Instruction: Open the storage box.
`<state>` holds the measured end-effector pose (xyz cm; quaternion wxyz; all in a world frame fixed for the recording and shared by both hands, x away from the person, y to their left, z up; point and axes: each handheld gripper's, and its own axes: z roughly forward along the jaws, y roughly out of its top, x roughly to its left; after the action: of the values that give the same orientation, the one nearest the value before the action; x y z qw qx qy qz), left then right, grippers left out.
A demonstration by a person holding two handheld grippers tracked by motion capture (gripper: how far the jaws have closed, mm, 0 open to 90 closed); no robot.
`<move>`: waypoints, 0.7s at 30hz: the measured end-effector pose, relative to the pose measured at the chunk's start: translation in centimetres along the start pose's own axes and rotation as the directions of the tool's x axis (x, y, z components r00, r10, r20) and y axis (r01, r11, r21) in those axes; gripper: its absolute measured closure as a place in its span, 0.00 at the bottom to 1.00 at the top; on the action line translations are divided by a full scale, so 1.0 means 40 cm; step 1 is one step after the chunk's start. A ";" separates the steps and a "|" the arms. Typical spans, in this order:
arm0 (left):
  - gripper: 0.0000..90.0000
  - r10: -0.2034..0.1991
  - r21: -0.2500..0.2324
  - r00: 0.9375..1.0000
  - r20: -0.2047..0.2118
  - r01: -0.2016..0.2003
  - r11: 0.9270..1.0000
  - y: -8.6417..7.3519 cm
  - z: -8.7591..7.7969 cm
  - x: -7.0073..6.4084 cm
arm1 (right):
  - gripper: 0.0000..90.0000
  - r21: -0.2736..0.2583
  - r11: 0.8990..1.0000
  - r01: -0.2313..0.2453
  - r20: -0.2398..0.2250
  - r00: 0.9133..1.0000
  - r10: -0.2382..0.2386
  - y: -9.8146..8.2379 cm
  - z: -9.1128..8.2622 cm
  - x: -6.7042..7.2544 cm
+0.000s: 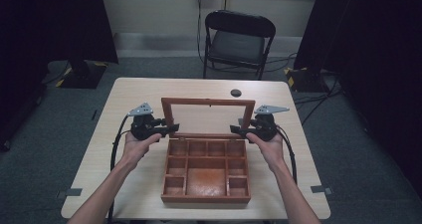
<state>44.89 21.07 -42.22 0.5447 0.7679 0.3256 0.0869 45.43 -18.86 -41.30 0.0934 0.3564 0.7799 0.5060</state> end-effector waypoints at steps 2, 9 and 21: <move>0.65 0.001 0.000 1.000 -0.002 -0.001 1.000 0.001 0.001 0.001 | 0.50 0.000 1.000 -0.003 -0.001 1.000 0.003 -0.001 0.001 -0.002; 0.65 -0.017 -0.012 1.000 -0.005 0.017 1.000 -0.001 0.007 0.008 | 0.47 0.020 1.000 -0.014 0.009 1.000 0.014 -0.011 0.008 -0.016; 0.65 -0.028 0.007 1.000 -0.009 0.028 1.000 -0.009 0.017 0.017 | 0.50 0.016 1.000 -0.011 -0.005 1.000 0.011 -0.024 0.033 -0.024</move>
<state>45.60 21.00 -42.97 0.5418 0.7647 0.3392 0.0817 46.34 -18.75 -42.95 0.0860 0.3603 0.7821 0.5012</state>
